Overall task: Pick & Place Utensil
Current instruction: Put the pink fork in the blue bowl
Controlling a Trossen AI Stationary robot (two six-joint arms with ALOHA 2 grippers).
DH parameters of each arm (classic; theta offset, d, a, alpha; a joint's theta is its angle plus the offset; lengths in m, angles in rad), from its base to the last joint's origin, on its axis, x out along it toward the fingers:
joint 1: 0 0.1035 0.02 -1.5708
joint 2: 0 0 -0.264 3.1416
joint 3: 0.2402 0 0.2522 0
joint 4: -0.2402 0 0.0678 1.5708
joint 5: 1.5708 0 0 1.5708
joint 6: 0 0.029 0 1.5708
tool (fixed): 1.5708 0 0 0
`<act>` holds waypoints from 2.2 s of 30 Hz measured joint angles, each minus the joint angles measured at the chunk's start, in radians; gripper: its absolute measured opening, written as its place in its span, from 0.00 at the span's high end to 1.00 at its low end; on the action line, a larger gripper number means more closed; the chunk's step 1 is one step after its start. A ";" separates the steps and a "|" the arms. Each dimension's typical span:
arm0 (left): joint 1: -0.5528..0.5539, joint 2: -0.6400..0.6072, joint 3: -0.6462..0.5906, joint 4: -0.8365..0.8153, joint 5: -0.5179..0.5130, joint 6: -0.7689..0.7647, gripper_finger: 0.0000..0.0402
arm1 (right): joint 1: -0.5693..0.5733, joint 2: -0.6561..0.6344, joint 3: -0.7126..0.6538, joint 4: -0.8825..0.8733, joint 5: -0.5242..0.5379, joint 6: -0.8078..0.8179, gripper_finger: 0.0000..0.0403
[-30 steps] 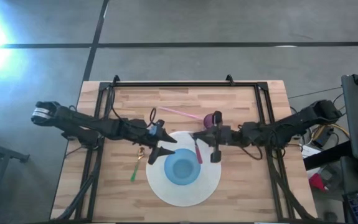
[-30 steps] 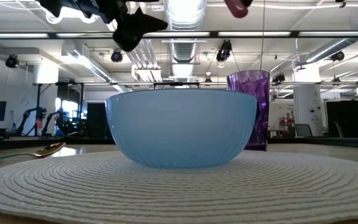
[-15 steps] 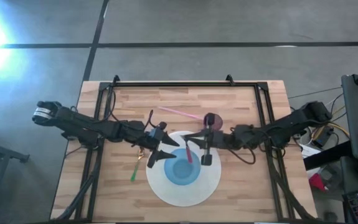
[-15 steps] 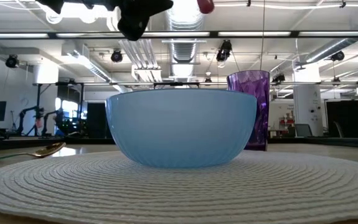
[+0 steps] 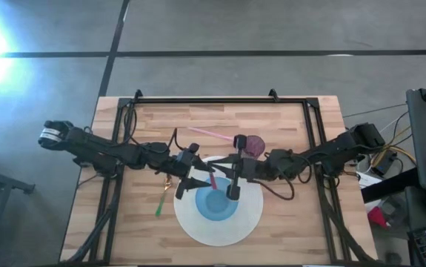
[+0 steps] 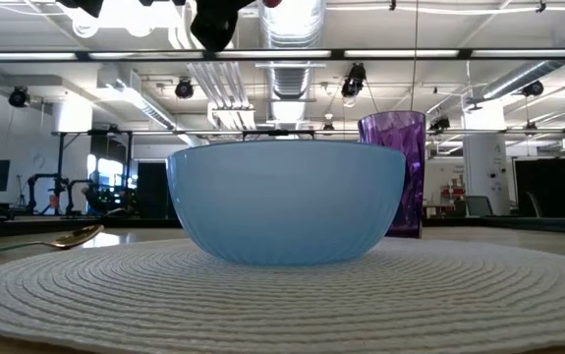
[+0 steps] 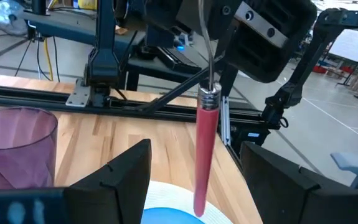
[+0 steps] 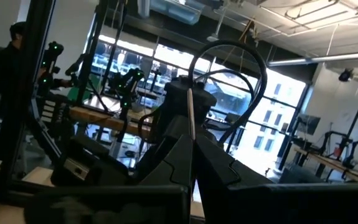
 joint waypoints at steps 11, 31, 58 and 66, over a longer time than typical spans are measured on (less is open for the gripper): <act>-0.001 0.000 0.000 0.002 0.004 0.012 0.41 | 0.000 0.014 0.036 0.011 0.001 -0.031 0.98; -0.002 0.000 -0.002 0.001 0.006 0.020 0.93 | -0.009 0.019 0.031 0.014 0.007 -0.033 0.98; -0.002 -0.001 -0.002 -0.094 0.055 -0.034 0.95 | -0.013 0.013 0.029 -0.051 0.011 0.029 0.76; -0.001 -0.008 -0.002 -0.185 0.054 -0.061 0.95 | -0.013 -0.049 0.030 -0.209 0.011 0.108 0.61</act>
